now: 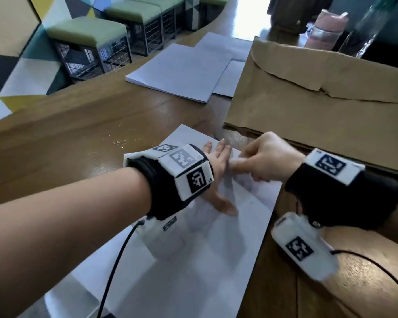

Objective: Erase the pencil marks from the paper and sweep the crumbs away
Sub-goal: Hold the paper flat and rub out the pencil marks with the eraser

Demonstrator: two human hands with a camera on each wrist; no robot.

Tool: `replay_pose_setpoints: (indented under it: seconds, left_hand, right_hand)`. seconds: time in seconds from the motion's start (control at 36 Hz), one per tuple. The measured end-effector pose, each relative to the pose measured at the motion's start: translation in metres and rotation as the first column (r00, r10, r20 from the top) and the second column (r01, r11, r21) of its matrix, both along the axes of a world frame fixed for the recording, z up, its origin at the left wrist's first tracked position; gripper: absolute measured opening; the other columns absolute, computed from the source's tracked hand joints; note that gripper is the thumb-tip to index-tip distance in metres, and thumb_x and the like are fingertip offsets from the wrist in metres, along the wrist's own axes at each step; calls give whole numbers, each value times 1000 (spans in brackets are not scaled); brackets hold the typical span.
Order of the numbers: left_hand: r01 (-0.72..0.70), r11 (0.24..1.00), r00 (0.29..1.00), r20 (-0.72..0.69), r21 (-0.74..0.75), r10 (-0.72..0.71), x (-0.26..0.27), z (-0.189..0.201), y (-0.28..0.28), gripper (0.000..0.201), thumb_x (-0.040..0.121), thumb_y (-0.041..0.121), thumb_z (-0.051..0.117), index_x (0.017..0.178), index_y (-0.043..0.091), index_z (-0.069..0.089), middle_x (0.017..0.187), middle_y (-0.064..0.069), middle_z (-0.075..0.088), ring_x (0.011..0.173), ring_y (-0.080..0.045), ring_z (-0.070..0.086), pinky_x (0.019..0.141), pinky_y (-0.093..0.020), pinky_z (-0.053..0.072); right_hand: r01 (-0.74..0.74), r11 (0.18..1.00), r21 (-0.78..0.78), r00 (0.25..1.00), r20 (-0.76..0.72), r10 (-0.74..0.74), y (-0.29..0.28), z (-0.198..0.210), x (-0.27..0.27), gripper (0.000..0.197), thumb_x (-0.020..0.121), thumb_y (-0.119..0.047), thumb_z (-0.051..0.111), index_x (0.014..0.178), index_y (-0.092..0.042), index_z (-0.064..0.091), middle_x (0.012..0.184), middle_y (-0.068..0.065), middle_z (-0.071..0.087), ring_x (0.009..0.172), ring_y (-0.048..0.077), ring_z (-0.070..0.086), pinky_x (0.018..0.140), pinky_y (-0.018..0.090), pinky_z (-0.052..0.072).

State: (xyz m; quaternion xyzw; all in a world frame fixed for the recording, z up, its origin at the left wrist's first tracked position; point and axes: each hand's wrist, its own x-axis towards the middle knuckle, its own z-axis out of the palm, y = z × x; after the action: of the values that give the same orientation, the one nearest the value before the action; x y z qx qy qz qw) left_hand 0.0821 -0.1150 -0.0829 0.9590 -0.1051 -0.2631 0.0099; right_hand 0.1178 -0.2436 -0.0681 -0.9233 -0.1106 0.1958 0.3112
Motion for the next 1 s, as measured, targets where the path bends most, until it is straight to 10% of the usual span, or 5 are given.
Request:
replay_pose_setpoints:
  seconds: [0.28, 0.47, 0.58, 0.83, 1.0]
  left_hand:
    - [13, 1000, 999, -36, -8, -13, 3, -1, 4, 129, 65, 68, 66, 147, 22, -22, 156, -5, -25, 146, -31, -14, 119, -51, 9]
    - [10, 1000, 999, -37, 4, -10, 4, -2, 1, 130, 65, 67, 67, 146, 21, -24, 155, -6, -28, 145, -31, -16, 119, -50, 9]
    - [20, 1000, 999, -40, 17, -19, 5, -2, 2, 128, 65, 68, 66, 147, 24, -23, 155, -5, -27, 146, -31, -13, 119, -51, 11]
    - [-5, 1000, 1000, -28, 16, 5, 4, -2, 1, 130, 64, 68, 67, 147, 23, -22, 156, -4, -26, 146, -30, -14, 119, -49, 8]
    - [-65, 996, 998, -22, 54, 67, 6, 2, -6, 127, 65, 72, 62, 147, 22, -22, 156, -7, -23, 146, -32, -9, 116, -52, 10]
  right_hand:
    - [-52, 998, -19, 999, 2, 52, -12, 5, 7, 20, 70, -37, 75, 69, -17, 76, 50, -3, 58, 40, 8, 41, 48, 22, 37]
    - [-357, 904, -237, 934, -117, 338, -24, 12, -26, 12, 74, -40, 72, 70, -29, 76, 53, -12, 60, 54, 2, 48, 54, 17, 42]
    - [-152, 981, -124, 986, -93, 141, -14, 15, 3, 9, 70, -34, 78, 73, -26, 76, 35, -13, 49, 35, 5, 41, 38, 14, 33]
    - [-283, 932, -226, 959, -78, 272, -34, 6, -30, 17, 73, -40, 74, 81, -26, 78, 62, -9, 61, 62, 3, 50, 66, 24, 47]
    - [-1, 995, -99, 999, -43, -3, -34, 11, -6, 10, 73, -35, 76, 68, -26, 73, 63, -8, 62, 60, 7, 51, 51, 19, 39]
